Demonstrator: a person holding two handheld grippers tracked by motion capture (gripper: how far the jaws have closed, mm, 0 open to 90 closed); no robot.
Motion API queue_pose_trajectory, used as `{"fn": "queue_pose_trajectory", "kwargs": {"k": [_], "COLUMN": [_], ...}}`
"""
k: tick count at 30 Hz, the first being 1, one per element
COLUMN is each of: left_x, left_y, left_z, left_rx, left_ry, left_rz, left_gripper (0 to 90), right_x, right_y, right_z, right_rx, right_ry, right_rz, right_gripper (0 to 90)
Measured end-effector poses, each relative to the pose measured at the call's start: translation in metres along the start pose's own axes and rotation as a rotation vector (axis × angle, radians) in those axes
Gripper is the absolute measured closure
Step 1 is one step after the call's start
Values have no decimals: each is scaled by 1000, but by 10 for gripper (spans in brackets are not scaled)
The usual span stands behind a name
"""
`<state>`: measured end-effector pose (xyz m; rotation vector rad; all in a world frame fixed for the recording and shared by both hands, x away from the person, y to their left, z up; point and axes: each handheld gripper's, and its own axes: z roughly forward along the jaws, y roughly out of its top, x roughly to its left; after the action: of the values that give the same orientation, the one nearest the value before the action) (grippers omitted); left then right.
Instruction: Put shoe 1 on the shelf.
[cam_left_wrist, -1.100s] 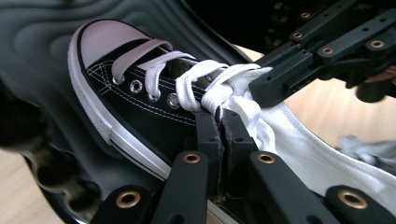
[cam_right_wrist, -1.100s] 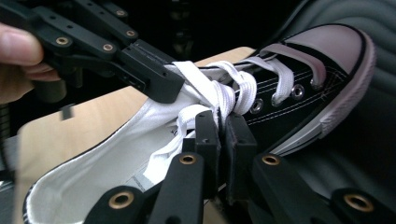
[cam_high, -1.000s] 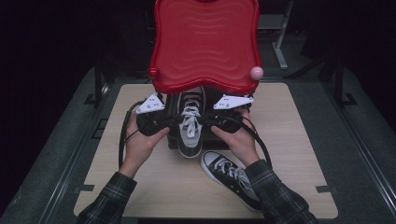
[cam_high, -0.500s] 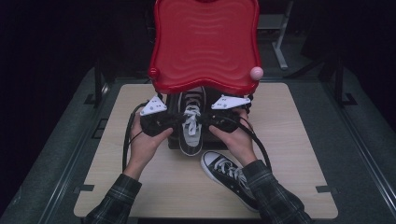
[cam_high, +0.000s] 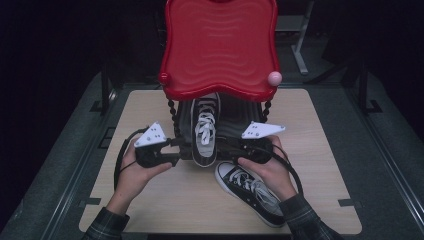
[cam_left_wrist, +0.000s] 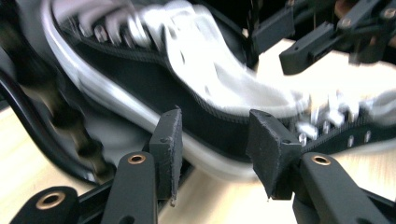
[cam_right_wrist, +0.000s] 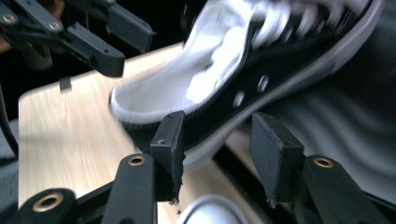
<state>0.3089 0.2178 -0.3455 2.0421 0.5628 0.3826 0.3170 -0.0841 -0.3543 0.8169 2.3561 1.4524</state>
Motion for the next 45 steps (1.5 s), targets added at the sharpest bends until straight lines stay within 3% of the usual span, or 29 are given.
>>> {"fn": "queue_pose_trajectory", "kwargs": {"k": [7,14,29,34,45], "left_x": [-11,-15,-18,-19,-6], "left_y": [-27,-31,-28,-23,-5], "left_z": [15,28,32,33,40], "left_rx": [75,102,100,122,115], "left_ry": [0,8,20,36,89], "left_rz": [25,38,37,42,29], "left_gripper": [531,506,541,548,587], "right_x": [10,18,21,20,7], "right_y": [-24,-27,-26,-21,0], "right_z": [20,36,39,39,42], "right_rx": [104,151,139,154,157], "right_ry": [18,26,16,10,-38], "right_rz": [-27,-42,-66,-74,-90], "right_gripper": [516,494,531,534,552]}}
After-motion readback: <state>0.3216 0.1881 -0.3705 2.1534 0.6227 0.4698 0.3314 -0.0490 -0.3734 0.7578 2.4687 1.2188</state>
